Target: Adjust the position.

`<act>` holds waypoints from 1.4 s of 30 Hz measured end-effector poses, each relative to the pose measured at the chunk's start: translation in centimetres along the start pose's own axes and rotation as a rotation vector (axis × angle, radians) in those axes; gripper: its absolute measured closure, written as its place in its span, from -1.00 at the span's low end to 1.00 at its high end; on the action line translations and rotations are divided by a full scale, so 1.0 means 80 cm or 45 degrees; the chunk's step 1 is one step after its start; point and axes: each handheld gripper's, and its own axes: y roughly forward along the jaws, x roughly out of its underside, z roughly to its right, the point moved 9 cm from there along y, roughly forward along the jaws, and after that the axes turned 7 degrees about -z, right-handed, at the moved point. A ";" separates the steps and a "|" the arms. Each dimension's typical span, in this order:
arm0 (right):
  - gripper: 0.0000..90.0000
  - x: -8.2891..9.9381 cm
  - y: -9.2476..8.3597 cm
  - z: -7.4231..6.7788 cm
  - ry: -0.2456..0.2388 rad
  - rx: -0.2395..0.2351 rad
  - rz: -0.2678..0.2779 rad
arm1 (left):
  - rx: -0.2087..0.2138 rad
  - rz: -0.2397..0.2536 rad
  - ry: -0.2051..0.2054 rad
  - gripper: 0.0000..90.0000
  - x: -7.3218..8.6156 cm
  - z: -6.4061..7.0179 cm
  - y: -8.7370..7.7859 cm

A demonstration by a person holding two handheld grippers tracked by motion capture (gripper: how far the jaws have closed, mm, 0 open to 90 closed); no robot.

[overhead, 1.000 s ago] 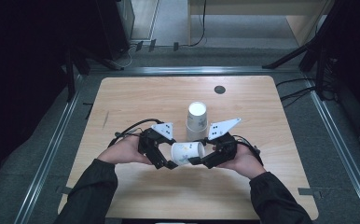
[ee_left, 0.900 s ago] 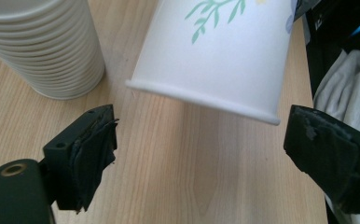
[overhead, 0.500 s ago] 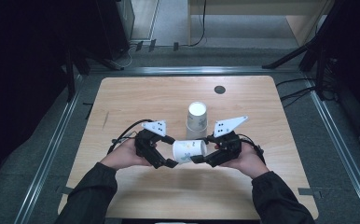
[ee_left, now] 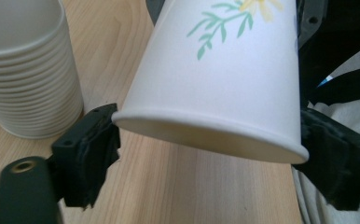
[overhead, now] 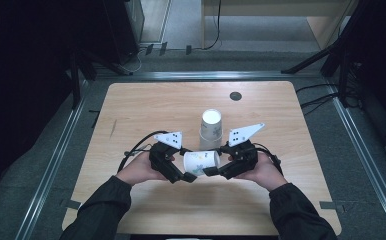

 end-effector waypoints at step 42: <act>-0.42 0.010 0.002 0.013 0.012 0.060 -0.063 | -0.047 -0.010 -0.003 -0.47 -0.001 -0.009 -0.039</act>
